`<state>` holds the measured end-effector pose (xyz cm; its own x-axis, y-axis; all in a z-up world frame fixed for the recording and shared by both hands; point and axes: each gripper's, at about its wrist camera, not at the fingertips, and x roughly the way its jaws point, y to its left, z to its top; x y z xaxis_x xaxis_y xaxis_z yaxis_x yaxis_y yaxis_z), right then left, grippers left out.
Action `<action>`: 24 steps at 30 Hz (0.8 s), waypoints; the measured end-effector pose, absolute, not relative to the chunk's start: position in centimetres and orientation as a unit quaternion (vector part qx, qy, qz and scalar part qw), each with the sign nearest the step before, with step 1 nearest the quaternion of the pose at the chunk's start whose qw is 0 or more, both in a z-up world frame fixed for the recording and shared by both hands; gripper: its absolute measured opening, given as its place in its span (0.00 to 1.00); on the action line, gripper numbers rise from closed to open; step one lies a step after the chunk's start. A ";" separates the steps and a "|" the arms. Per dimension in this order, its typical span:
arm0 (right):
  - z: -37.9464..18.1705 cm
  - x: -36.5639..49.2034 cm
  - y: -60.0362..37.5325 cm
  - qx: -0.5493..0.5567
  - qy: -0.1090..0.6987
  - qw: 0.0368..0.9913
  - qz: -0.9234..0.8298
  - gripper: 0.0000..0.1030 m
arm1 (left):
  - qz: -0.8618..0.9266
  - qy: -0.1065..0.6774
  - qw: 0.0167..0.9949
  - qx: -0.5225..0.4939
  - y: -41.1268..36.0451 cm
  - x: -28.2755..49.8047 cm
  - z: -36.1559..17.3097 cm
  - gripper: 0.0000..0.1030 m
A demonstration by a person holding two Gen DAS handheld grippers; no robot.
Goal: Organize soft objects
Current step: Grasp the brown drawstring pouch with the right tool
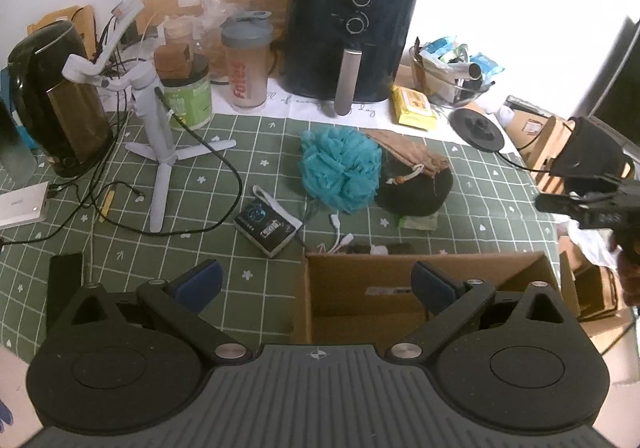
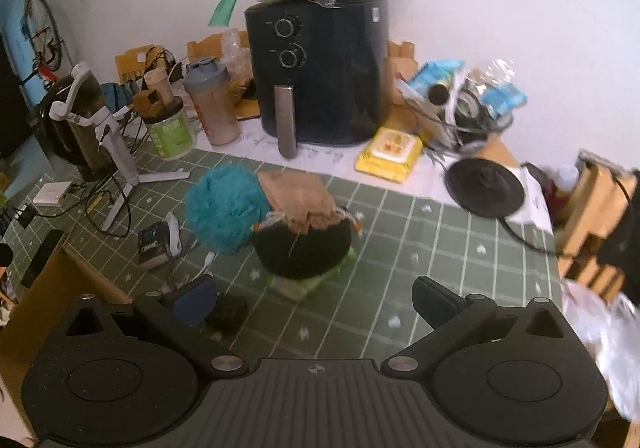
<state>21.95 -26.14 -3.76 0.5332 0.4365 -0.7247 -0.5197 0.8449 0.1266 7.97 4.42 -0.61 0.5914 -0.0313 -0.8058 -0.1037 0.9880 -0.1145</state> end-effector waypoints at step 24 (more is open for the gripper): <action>-10.8 32.2 -15.0 -0.224 0.361 0.828 0.367 0.86 | -0.005 0.465 0.881 -0.093 7.3 9.6 -2.5 1.00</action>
<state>32.19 -15.05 -10.78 0.4700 0.4453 -0.7621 -0.7686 0.6309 -0.1054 9.55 7.34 -2.46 0.5682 -0.0940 -0.8175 -0.0781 0.9828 -0.1673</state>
